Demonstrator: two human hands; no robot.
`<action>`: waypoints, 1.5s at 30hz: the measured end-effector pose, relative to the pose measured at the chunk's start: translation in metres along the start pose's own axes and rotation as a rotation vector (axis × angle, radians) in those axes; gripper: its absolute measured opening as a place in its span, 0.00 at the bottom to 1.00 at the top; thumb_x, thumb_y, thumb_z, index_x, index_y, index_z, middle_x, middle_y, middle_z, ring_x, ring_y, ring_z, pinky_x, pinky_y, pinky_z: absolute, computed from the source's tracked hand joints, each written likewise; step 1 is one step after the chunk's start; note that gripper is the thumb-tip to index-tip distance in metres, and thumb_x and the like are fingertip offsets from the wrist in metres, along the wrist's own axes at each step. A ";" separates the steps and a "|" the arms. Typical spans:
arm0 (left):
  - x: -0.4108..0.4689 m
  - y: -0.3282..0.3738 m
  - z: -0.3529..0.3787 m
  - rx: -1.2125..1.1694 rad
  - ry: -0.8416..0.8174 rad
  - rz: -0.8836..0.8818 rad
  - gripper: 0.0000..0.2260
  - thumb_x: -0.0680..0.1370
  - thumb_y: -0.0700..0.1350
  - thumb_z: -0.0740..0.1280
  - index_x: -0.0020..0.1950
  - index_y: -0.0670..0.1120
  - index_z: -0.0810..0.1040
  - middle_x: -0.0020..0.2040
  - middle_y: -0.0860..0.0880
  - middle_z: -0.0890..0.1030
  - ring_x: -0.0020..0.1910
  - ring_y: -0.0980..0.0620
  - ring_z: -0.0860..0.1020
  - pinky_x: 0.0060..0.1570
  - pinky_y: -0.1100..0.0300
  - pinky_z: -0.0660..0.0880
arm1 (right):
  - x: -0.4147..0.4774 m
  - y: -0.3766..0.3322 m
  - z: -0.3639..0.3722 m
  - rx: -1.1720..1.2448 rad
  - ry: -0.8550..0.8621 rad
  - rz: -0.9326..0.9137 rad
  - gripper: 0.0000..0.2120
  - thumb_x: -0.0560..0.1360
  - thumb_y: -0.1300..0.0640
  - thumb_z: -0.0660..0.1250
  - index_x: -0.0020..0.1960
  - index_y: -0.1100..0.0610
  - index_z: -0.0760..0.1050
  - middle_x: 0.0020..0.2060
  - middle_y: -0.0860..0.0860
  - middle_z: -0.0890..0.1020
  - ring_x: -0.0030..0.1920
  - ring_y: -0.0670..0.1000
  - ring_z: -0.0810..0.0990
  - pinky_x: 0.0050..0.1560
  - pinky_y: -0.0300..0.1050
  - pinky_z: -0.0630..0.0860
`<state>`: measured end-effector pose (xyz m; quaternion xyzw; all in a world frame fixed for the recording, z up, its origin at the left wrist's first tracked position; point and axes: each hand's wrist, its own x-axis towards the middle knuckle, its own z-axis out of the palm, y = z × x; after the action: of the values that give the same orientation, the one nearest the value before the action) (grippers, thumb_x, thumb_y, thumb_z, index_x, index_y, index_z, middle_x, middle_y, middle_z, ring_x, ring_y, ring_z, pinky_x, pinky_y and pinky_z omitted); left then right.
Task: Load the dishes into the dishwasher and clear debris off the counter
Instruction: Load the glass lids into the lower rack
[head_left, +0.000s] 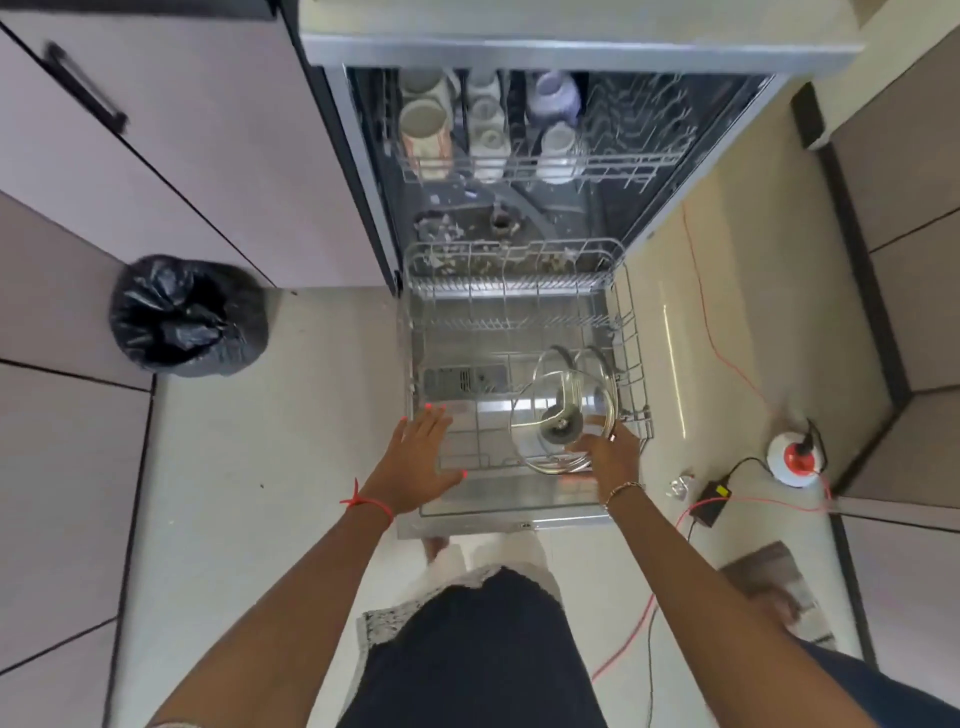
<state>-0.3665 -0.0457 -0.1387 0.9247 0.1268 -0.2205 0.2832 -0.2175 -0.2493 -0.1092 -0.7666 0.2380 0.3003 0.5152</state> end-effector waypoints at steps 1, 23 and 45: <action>0.005 -0.001 0.009 -0.009 0.001 0.003 0.45 0.66 0.69 0.43 0.77 0.44 0.51 0.78 0.48 0.49 0.76 0.51 0.44 0.73 0.53 0.39 | 0.009 0.002 0.001 -0.041 0.018 -0.028 0.14 0.68 0.74 0.64 0.48 0.59 0.76 0.34 0.52 0.78 0.33 0.49 0.77 0.32 0.42 0.75; 0.108 -0.064 0.199 0.015 -0.214 -0.115 0.26 0.81 0.35 0.54 0.76 0.42 0.46 0.77 0.42 0.45 0.76 0.42 0.47 0.74 0.50 0.47 | 0.203 0.079 0.094 -1.015 -0.018 -0.495 0.15 0.80 0.56 0.56 0.59 0.66 0.71 0.53 0.61 0.78 0.55 0.56 0.76 0.57 0.38 0.64; 0.112 -0.076 0.213 0.134 -0.383 -0.103 0.32 0.79 0.37 0.60 0.77 0.42 0.43 0.78 0.45 0.46 0.76 0.49 0.44 0.73 0.59 0.42 | 0.234 0.101 0.127 -1.089 -0.249 -0.354 0.21 0.79 0.55 0.59 0.67 0.66 0.64 0.55 0.63 0.76 0.55 0.60 0.77 0.53 0.49 0.75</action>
<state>-0.3677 -0.0952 -0.3860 0.8749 0.1026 -0.4145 0.2286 -0.1473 -0.1792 -0.3764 -0.9079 -0.1447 0.3768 0.1135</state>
